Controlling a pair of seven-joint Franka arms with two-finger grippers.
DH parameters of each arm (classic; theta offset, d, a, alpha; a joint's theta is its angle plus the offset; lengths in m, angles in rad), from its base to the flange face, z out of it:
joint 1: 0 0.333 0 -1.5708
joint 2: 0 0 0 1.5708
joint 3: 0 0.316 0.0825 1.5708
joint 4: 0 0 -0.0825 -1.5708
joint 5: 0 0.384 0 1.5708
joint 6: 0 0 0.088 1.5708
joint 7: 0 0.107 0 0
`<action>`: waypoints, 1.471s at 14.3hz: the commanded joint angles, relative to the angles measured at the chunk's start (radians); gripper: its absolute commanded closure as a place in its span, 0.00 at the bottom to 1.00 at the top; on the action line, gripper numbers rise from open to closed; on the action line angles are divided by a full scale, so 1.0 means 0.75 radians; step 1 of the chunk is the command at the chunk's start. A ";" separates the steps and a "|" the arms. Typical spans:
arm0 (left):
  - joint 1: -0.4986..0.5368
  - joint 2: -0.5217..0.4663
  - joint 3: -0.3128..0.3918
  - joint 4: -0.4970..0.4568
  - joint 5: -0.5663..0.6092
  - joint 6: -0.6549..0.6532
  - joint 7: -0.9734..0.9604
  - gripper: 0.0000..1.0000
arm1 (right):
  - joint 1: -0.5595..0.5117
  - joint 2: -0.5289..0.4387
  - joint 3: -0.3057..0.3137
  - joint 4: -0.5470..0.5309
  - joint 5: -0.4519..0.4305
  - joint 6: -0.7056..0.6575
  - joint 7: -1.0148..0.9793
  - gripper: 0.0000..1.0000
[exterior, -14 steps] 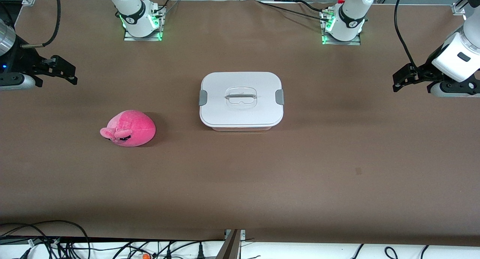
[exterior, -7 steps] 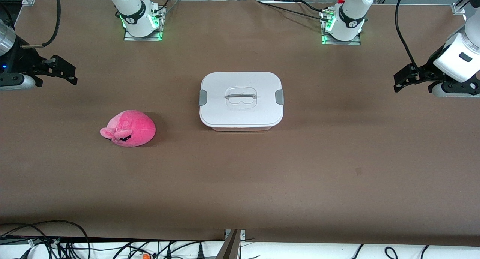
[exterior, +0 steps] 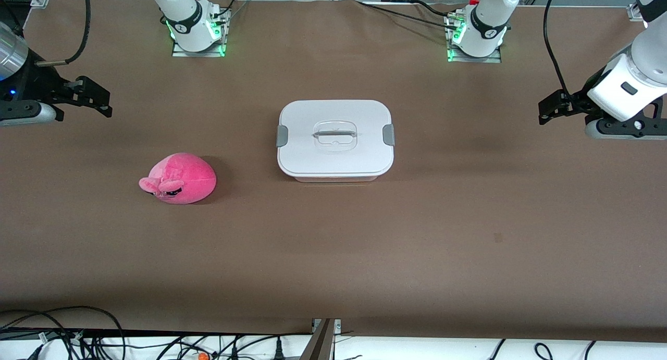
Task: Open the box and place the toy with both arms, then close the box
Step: 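Reach the left gripper to the lid handle while the right gripper reaches the toy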
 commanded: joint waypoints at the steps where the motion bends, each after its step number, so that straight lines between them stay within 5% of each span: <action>1: -0.026 0.016 -0.064 0.037 -0.019 -0.035 0.007 0.00 | 0.017 0.026 0.000 0.038 -0.017 -0.013 0.003 0.00; 5: -0.042 0.059 -0.184 0.032 -0.121 -0.035 0.011 0.00 | 0.019 0.077 -0.002 0.044 -0.015 0.024 -0.004 0.00; 11: -0.124 0.284 -0.518 0.032 -0.130 0.031 0.185 0.00 | 0.009 0.196 -0.008 0.046 -0.017 0.044 -0.002 0.00; 16: -0.310 0.419 -0.536 0.032 -0.119 0.251 0.606 0.00 | 0.003 0.343 -0.010 0.042 -0.029 0.130 -0.018 0.00; 19: -0.465 0.497 -0.536 0.032 0.200 0.369 0.580 0.00 | 0.009 0.356 -0.010 -0.066 -0.017 0.187 -0.014 0.00; 21: -0.484 0.562 -0.534 0.035 0.255 0.449 0.580 0.00 | 0.009 0.350 -0.008 -0.152 -0.005 0.265 -0.002 0.00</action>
